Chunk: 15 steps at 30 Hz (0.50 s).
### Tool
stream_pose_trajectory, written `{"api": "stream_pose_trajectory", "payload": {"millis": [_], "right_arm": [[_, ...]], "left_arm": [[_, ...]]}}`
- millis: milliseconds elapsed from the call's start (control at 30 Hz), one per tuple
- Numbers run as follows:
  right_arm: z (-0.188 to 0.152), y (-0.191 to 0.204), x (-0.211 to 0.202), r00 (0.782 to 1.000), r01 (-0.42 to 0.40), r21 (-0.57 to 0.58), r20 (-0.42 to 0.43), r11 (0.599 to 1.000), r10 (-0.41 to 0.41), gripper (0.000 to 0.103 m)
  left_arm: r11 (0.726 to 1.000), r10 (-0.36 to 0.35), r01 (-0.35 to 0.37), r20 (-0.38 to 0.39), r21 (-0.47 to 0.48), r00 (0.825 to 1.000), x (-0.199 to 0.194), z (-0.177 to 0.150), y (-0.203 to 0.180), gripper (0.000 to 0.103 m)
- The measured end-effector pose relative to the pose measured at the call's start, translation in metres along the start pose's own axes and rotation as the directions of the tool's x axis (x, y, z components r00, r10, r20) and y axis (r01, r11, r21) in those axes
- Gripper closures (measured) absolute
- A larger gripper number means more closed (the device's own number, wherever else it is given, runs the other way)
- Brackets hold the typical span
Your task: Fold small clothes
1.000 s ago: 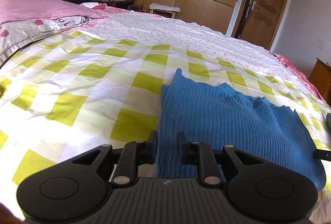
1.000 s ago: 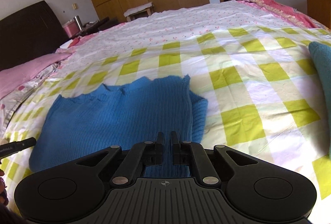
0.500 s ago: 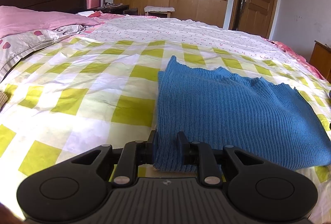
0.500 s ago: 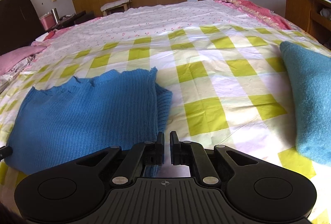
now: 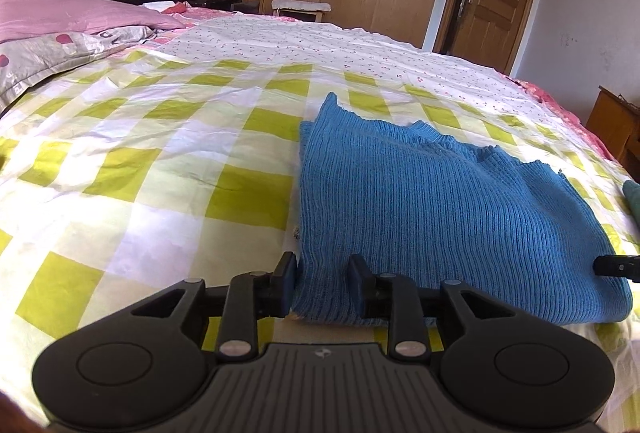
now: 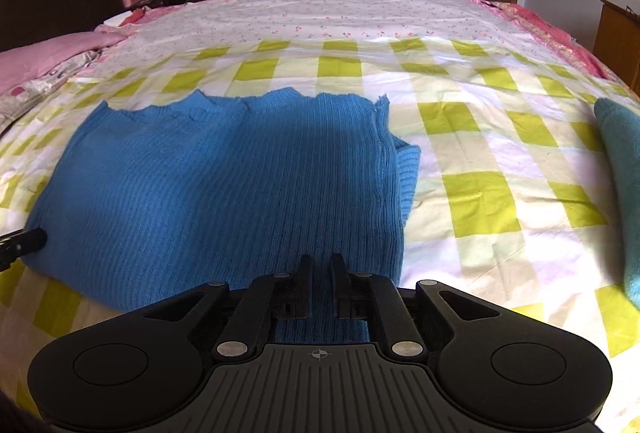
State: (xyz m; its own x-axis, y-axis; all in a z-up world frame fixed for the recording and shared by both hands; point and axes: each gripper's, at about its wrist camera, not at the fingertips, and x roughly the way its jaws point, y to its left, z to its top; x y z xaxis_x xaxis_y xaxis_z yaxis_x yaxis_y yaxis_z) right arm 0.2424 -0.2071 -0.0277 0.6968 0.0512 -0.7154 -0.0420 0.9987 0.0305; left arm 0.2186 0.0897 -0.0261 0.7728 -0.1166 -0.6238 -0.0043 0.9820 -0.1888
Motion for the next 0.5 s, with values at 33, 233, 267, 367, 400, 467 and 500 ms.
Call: {"api": "stream_pose_trajectory", "payload": {"millis": [33, 233, 267, 367, 400, 467, 500], "right_arm": [[0.003, 0.005, -0.005, 1.0, -0.008, -0.013, 0.014, 1.0, 0.009, 0.09], [0.023, 0.044, -0.012, 0.995, -0.086, -0.092, 0.041, 0.992, 0.09, 0.087], [0.026, 0.053, -0.011, 0.994, -0.102, -0.108, 0.039, 0.989, 0.106, 0.087], [0.033, 0.078, -0.006, 0.989, -0.138, -0.155, 0.027, 0.978, 0.144, 0.087], [0.035, 0.084, -0.004, 0.988, -0.148, -0.167, 0.021, 0.975, 0.153, 0.086], [0.04, 0.099, 0.001, 0.984, -0.173, -0.191, 0.009, 0.966, 0.178, 0.082], [0.043, 0.106, 0.004, 0.982, -0.182, -0.199, 0.005, 0.963, 0.187, 0.081]], "left_arm": [[1.0, -0.005, 0.005, -0.003, -0.01, 1.0, 0.0, 0.0, 0.001, 0.068], [0.999, -0.021, 0.021, -0.005, -0.025, 1.0, -0.003, -0.001, 0.001, 0.065], [0.999, -0.022, 0.022, -0.005, -0.026, 1.0, -0.003, -0.001, 0.002, 0.065], [0.999, -0.029, 0.028, -0.006, -0.031, 1.0, -0.004, -0.001, 0.003, 0.064], [0.999, -0.031, 0.031, -0.007, -0.035, 0.999, -0.003, -0.001, 0.004, 0.064], [0.998, -0.038, 0.038, -0.008, -0.042, 0.999, -0.003, -0.002, 0.005, 0.064], [0.998, -0.042, 0.041, -0.008, -0.044, 0.999, -0.003, -0.001, 0.006, 0.063]]}}
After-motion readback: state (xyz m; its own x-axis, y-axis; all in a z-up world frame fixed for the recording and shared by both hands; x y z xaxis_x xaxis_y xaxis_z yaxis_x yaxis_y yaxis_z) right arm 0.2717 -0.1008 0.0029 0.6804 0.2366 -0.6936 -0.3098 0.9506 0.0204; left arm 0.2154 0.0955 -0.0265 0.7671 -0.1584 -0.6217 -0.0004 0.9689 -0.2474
